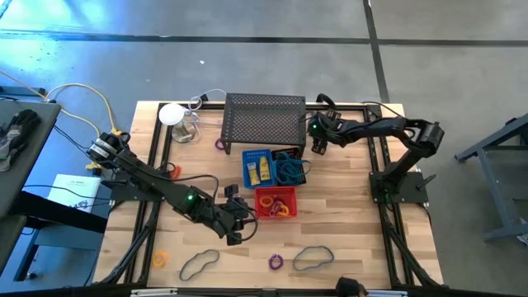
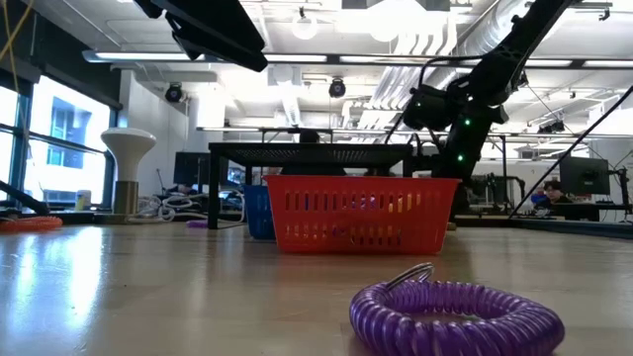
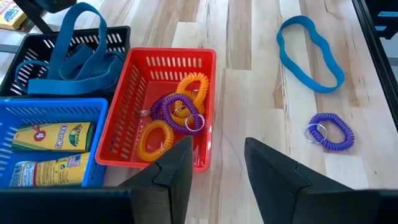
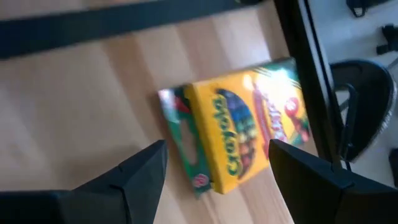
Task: Pick & Place Office Desk Supplies
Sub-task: Put the yellow crayon box into the blue bin
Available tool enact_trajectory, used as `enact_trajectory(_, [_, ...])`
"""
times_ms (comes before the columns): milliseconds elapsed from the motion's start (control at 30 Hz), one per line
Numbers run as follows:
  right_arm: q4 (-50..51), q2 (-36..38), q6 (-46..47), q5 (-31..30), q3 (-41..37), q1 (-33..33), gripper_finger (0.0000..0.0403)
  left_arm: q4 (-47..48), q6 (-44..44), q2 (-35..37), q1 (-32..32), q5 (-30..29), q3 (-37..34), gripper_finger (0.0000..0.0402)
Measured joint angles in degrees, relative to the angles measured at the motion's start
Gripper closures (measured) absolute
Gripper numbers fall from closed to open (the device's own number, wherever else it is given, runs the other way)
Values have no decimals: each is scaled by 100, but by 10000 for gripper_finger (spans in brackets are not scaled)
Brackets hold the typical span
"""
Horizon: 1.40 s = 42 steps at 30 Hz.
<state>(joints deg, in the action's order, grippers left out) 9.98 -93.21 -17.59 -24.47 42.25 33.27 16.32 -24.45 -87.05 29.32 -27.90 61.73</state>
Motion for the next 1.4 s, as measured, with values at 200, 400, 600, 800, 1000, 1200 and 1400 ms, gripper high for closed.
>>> enact_trajectory(200, [14, 0, -263, -114, -1, -353, 133, 0, 1, 0, -2, 0, 0, 260])
enact_trajectory(400, [36, 0, -592, -119, -1, -328, 133, -2, 1, 0, -4, 0, 0, 260])
enact_trajectory(600, [26, -4, -627, -60, -1, -154, 133, -2, -48, 0, 15, 2, 0, 260])
enact_trajectory(800, [-189, -436, -674, -82, 28, -65, 133, -6, -51, 0, 15, 0, 0, 260])
enact_trajectory(1000, [-678, -810, -835, -1117, 19, -230, 133, -2, -17, 0, 15, 0, 0, 260])
enact_trajectory(1200, [-1226, -839, -1228, -1374, -3, -68, 133, -4, -4, 0, -33, 0, 0, 260])
enact_trajectory(1400, [-1222, -845, -1029, -1445, -3, 137, 133, -2, -1, 0, -17, 0, 0, 260])
